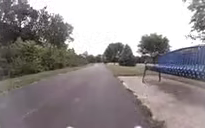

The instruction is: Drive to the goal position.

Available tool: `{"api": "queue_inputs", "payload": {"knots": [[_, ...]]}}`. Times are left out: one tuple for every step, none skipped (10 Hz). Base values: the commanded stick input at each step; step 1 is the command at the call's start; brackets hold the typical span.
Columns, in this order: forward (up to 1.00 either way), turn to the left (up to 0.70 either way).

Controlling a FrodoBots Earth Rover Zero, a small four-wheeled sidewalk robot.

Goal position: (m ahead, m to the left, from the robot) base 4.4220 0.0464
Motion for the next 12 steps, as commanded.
{"api": "queue_inputs", "payload": {"knots": [[0.70,0.00],[0.70,0.00],[0.70,0.00],[0.70,0.00],[0.70,0.00],[0.70,0.00],[0.70,0.00],[0.70,0.00],[0.70,0.00],[0.70,0.01],[0.70,0.02],[0.70,0.09]]}}
